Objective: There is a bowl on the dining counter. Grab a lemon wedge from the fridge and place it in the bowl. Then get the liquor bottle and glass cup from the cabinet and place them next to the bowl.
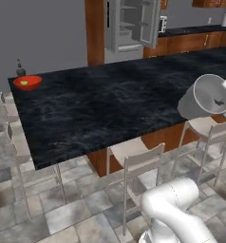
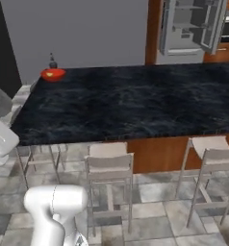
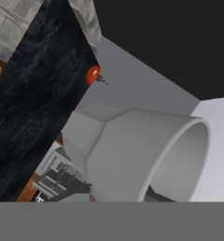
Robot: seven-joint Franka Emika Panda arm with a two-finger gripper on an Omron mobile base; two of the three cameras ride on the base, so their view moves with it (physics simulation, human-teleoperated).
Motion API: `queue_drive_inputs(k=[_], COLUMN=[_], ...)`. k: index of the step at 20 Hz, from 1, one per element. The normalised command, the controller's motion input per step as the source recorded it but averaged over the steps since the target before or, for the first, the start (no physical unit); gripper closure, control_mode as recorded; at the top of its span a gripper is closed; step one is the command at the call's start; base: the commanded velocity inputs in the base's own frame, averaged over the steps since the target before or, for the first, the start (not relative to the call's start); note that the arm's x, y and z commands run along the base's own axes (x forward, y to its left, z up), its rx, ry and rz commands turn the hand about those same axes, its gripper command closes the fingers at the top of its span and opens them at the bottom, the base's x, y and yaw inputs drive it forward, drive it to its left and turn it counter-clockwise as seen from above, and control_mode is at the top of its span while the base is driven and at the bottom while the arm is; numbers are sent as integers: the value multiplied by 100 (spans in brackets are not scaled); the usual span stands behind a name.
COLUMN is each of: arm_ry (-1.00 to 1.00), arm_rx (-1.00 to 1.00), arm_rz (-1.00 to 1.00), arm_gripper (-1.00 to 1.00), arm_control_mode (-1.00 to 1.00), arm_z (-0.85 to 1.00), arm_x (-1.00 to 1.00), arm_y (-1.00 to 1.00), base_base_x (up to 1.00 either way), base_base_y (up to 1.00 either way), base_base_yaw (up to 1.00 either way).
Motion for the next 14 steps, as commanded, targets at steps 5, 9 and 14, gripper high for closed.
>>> queue_drive_inputs(k=[5, 9, 14], arm_ry=[0, 0, 0], arm_rx=[0, 0, 0], arm_rz=[0, 0, 0], arm_gripper=[100, 100, 100], arm_control_mode=[100, 100, 100], arm_z=[0, 0, 0], arm_x=[0, 0, 0], arm_y=[0, 0, 0], base_base_x=[0, 0, 0], base_base_y=[100, 100, 100], base_base_yaw=[-43, -42, -42])
